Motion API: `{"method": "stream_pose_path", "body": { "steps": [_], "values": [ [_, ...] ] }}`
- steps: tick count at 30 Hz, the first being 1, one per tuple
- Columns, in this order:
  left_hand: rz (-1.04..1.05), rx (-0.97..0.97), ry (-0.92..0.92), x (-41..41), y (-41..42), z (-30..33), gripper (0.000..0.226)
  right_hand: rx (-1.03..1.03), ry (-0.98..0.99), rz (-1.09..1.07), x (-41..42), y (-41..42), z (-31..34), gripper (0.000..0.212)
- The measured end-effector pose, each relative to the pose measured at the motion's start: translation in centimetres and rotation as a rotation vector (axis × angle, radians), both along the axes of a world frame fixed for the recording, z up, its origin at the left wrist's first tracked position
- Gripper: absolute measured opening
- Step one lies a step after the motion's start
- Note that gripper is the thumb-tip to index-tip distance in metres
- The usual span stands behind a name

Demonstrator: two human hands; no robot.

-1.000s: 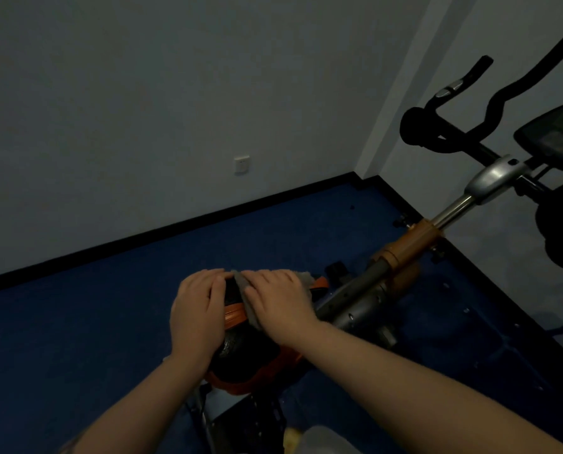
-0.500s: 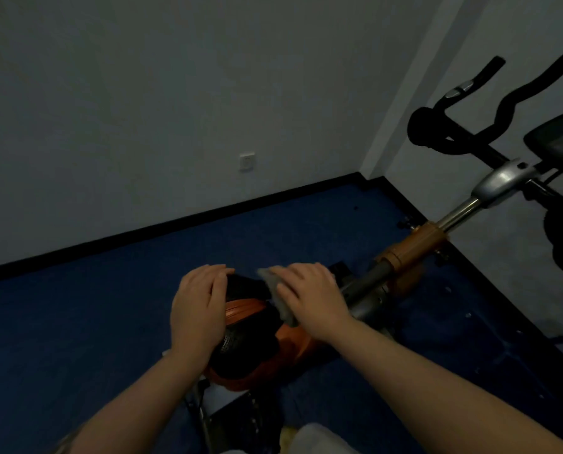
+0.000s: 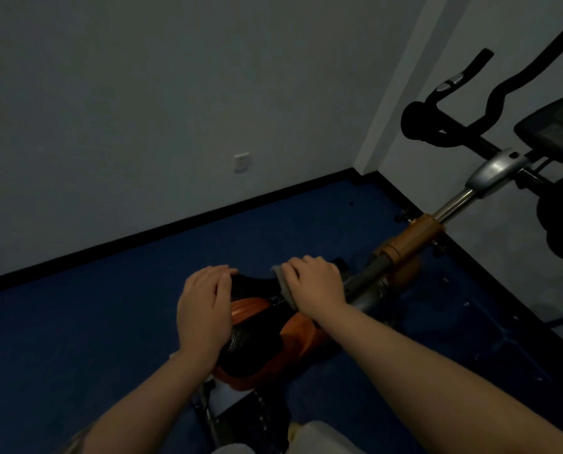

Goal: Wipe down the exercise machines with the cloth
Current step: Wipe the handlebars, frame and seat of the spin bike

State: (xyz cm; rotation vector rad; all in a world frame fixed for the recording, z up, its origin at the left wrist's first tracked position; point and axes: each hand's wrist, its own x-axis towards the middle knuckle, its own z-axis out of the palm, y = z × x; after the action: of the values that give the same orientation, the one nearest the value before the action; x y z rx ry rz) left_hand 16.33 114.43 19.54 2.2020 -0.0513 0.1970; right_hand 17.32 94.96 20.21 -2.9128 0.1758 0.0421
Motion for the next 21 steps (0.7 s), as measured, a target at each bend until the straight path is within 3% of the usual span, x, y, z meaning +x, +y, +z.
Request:
{"method": "stream_pose_path", "body": {
  "steps": [3,5,8,12,15,18,21],
  "values": [
    [-0.011,-0.010,0.001,0.0,0.1,-0.1,0.040,-0.028,-0.047,-0.097,-0.6,4.7,-0.2,0.040],
    [-0.015,-0.019,-0.001,0.1,0.1,-0.2,0.043,0.140,-0.185,0.007,-2.5,6.0,-0.6,0.045],
    [-0.019,-0.010,-0.006,0.2,0.1,0.0,0.043,0.180,-0.222,0.189,-3.3,2.9,-1.1,0.042],
    [-0.025,-0.015,-0.009,0.1,0.1,0.1,0.044,0.184,-0.222,-0.051,-1.1,0.9,-1.4,0.030],
    [-0.027,-0.019,-0.010,0.0,0.1,0.1,0.044,0.132,-0.207,-0.342,-2.0,5.2,-1.6,0.043],
    [-0.051,0.006,-0.033,0.0,0.3,-0.2,0.041,0.153,-0.164,-0.247,-5.2,9.8,-1.1,0.065],
    [-0.056,0.012,-0.015,0.2,0.7,-0.9,0.035,0.167,-0.079,-0.161,-5.3,9.1,-0.7,0.066]
  ]
}}
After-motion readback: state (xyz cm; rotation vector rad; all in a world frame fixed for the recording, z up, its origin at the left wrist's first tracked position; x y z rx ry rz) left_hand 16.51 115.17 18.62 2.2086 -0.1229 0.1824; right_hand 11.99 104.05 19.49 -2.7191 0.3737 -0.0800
